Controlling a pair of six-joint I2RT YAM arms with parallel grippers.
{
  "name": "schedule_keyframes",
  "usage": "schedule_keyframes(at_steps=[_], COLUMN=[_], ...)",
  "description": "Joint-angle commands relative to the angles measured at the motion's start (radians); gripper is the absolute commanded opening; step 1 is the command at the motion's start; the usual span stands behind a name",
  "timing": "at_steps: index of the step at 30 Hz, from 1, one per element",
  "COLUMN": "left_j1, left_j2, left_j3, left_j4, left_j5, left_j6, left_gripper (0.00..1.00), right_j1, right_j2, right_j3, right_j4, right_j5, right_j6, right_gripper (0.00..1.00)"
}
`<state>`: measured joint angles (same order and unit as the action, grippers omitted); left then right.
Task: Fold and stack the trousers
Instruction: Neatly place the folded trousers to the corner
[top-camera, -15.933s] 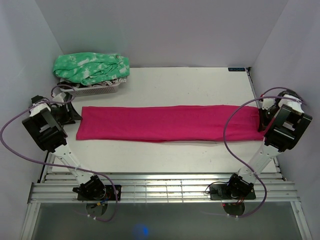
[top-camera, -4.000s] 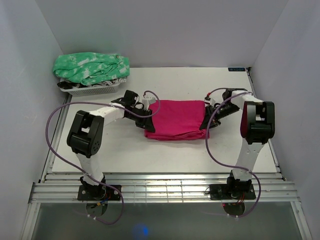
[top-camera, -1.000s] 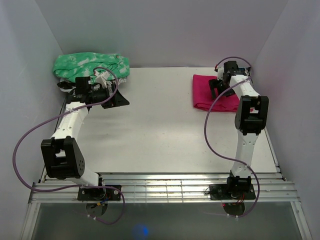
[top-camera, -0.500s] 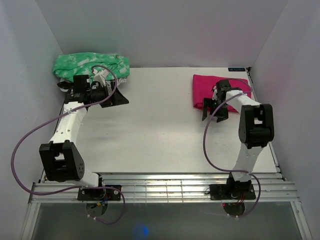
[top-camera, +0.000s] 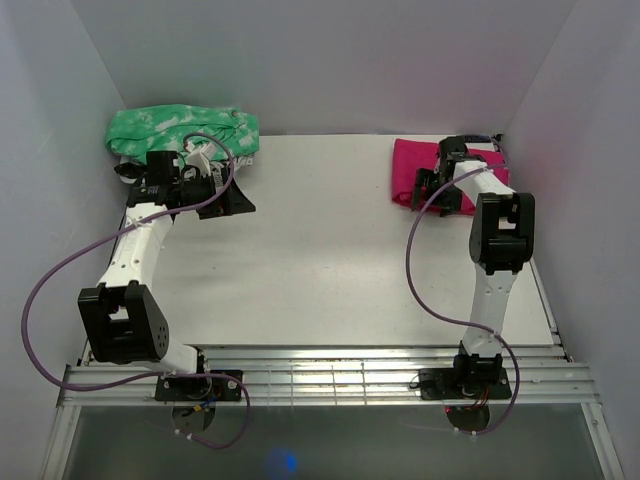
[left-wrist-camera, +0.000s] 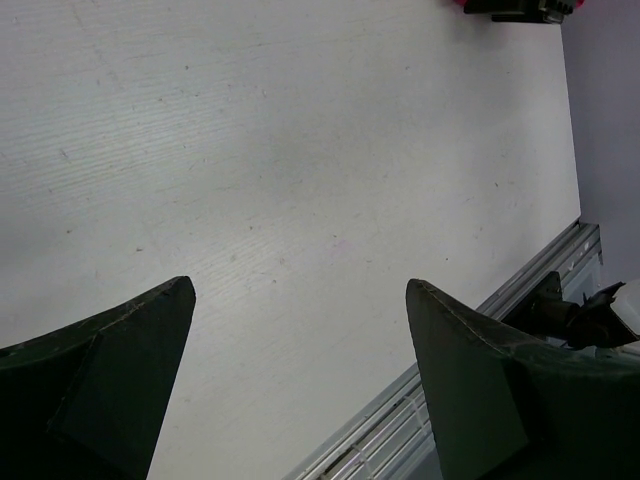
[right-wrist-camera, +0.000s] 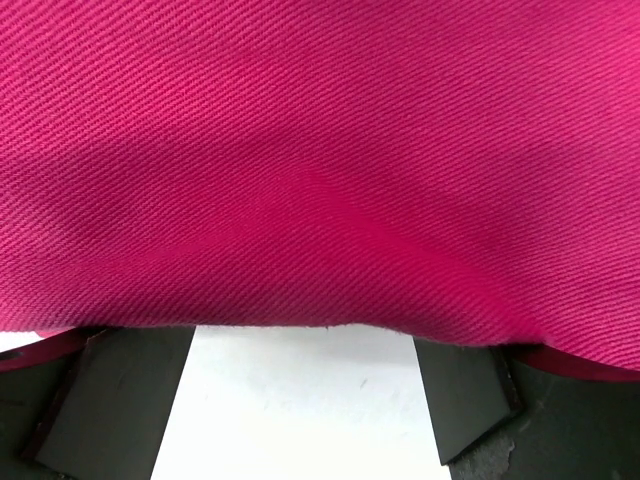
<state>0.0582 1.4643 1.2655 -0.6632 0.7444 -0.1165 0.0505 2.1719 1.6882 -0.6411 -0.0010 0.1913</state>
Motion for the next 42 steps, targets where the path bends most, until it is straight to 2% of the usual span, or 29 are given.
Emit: schedule_keyframes(at_steps=[1, 6, 10, 15, 27, 30, 33, 37, 40, 42], left_j1=[0.009, 0.015, 0.019, 0.020, 0.034, 0.037, 0.038, 0.040, 0.040, 0.040], left_j2=[-0.039, -0.039, -0.050, -0.055, -0.044, -0.044, -0.048, -0.027, -0.007, -0.009], left_j3=[0.043, 0.031, 0.021, 0.014, 0.003, 0.012, 0.035, 0.132, 0.161, 0.157], left_j4=[-0.035, -0.050, -0.058, -0.059, -0.067, -0.062, -0.061, -0.088, -0.107, -0.108], left_j5=[-0.020, -0.031, -0.036, -0.034, -0.042, -0.033, -0.017, -0.063, -0.068, -0.045], left_j6=[0.038, 0.052, 0.061, 0.064, 0.066, 0.058, 0.052, 0.067, 0.089, 0.112], left_gripper=[0.98, 0.98, 0.98, 0.98, 0.98, 0.98, 0.98, 0.98, 0.98, 0.98], right_j1=[-0.075, -0.119, -0.150, -0.172, -0.156, -0.135, -0.118, -0.110, -0.110, -0.110], right_j2=[0.130, 0.207, 0.246, 0.273, 0.313, 0.257, 0.134, -0.093, -0.248, -0.367], right_j3=[0.062, 0.224, 0.287, 0.330, 0.439, 0.417, 0.371, 0.317, 0.289, 0.211], right_j4=[0.057, 0.063, 0.063, 0.080, 0.116, 0.092, 0.058, -0.009, -0.083, -0.098], right_j5=[0.059, 0.035, 0.024, 0.030, 0.013, 0.012, -0.033, -0.063, -0.145, -0.200], right_j6=[-0.018, -0.108, -0.196, -0.360, -0.523, -0.520, -0.500, -0.495, -0.513, -0.509], right_gripper=[0.90, 0.90, 0.90, 0.90, 0.90, 0.90, 0.90, 0.90, 0.90, 0.90])
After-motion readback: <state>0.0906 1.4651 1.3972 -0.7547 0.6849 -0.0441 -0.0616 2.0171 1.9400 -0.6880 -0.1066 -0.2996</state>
